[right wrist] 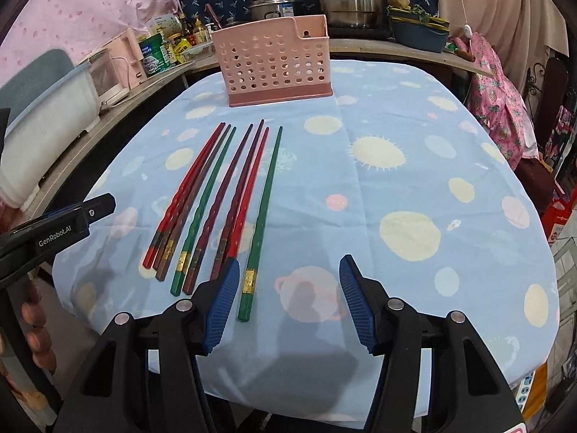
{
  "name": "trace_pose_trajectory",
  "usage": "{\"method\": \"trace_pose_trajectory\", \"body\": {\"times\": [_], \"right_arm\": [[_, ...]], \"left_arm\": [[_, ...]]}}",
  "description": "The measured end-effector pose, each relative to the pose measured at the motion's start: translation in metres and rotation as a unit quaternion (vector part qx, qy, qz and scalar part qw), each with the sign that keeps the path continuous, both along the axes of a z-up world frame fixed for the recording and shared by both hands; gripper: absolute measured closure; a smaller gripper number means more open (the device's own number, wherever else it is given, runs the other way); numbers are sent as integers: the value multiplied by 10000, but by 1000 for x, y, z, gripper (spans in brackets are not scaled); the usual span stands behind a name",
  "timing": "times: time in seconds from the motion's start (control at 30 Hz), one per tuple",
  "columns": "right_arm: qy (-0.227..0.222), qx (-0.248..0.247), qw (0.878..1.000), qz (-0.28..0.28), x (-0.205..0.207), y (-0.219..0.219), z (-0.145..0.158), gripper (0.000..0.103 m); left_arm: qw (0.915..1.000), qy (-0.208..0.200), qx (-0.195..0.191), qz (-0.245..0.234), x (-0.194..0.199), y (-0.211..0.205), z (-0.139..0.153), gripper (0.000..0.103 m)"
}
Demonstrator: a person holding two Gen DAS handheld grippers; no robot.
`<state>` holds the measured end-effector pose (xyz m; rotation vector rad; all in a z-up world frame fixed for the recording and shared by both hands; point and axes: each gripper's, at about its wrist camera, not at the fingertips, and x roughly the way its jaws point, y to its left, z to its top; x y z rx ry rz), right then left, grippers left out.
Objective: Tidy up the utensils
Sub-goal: 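Move both tools back over the remaining chopsticks, then grasp a green chopstick with the right tool while the left tool grasps a red chopstick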
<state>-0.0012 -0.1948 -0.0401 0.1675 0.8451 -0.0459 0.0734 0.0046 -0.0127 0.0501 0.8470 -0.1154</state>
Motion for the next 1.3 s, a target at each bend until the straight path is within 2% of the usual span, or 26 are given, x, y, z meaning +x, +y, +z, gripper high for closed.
{"method": "trace_pose_trajectory", "body": {"times": [0.27,0.5,0.63,0.73,0.9,1.3], "right_arm": [[191,42,9996,198,5,15,-15,72],[281,23,9991,307,9,24,-24,83],[264,-17,9994,243,10,19,-25,95],[251,0,9996,124,9,11,-25,96],[242,63,9997,-47,7,0,-26,96],[237,88,9997,-69,7,-2,-26,96]], "left_arm": [[9999,114,11,-5,-3,2,-9,51],[9999,166,-8,-21,-3,1,-13,51],[9998,176,-17,-79,-4,-2,-14,49],[9997,190,-24,-123,-5,-5,-15,44],[9994,247,-75,-211,-6,-11,-18,44],[9986,457,-11,-269,-3,-21,-36,44]]}}
